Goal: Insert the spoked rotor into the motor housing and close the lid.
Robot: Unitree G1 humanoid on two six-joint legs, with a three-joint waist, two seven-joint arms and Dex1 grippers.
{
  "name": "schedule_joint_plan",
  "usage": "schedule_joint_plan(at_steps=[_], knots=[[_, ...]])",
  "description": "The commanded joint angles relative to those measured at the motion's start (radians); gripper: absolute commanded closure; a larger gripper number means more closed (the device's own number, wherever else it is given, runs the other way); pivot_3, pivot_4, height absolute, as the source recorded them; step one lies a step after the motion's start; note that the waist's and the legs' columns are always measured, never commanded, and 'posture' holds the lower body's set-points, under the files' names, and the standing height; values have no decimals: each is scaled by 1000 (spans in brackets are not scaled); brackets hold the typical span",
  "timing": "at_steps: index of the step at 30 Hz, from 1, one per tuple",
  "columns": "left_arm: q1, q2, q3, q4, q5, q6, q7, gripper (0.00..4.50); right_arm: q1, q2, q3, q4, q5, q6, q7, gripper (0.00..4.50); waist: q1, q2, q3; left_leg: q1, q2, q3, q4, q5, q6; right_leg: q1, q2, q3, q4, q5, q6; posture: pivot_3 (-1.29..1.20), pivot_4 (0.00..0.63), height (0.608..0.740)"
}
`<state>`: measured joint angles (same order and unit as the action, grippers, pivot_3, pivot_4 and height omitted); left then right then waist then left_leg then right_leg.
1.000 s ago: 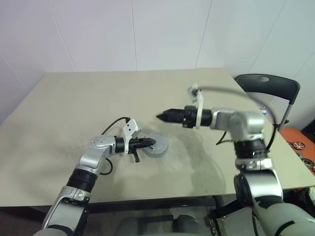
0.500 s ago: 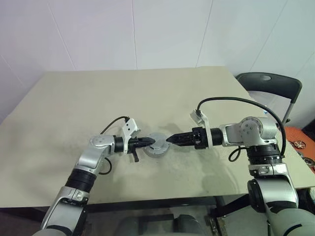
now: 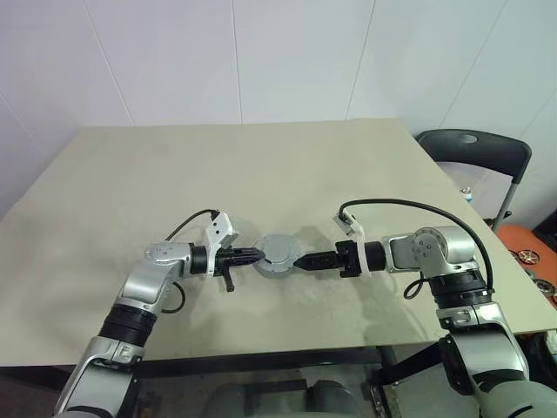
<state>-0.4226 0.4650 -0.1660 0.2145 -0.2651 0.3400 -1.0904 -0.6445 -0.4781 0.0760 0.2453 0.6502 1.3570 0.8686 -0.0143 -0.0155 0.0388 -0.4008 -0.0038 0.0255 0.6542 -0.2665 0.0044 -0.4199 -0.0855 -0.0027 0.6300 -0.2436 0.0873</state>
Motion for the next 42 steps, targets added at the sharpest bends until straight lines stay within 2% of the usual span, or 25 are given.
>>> schedule_joint_plan(at_steps=[1,9,14,19,26,34,39,42], knots=[[1,12,29,-32,-16,-9,0,4500,-4,20,-3,-12,-13,-40,-21,12,0,0,0,0,0,0,0,0,0,0,0,0,0,0,0,0,0,740],[9,8,34,-40,-17,-14,17,4500,41,129,-7,-44,-29,-44,-115,12,0,0,0,10,2,-1,-2,0,0,9,2,0,-1,0,0,0,0,740],[14,6,39,-49,-20,-12,24,4500,51,147,-2,-72,-29,-40,-130,12,-3,0,0,11,2,-1,-1,0,0,10,3,0,-1,0,0,0,0,740],[24,6,42,-55,-20,-13,29,4500,31,181,-47,-11,-42,-58,-176,12,-7,0,0,12,3,-1,-1,0,0,11,3,0,-1,0,0,0,0,740],[27,9,48,-48,-19,-15,34,4500,37,191,-47,6,-59,-75,-192,12,-7,0,0,16,4,0,-1,0,0,14,5,0,0,0,0,0,0,740],[15,11,57,-37,-18,-19,35,4500,34,242,-96,78,-88,-122,-266,12,-21,-2,-1,19,5,0,0,0,0,17,5,1,0,0,-1,0,0,740],[16,12,55,-40,-20,-13,29,4500,16,307,-203,109,-30,-54,-321,12,-32,-2,-1,27,7,0,-1,0,-1,24,5,2,-1,-2,-4,0,0,740],[6,11,57,-24,-16,-20,30,4500,26,304,-180,82,-42,-47,-321,12,-31,-2,-1,27,7,0,-1,0,-1,24,5,2,-1,-2,-4,0,0,740]])
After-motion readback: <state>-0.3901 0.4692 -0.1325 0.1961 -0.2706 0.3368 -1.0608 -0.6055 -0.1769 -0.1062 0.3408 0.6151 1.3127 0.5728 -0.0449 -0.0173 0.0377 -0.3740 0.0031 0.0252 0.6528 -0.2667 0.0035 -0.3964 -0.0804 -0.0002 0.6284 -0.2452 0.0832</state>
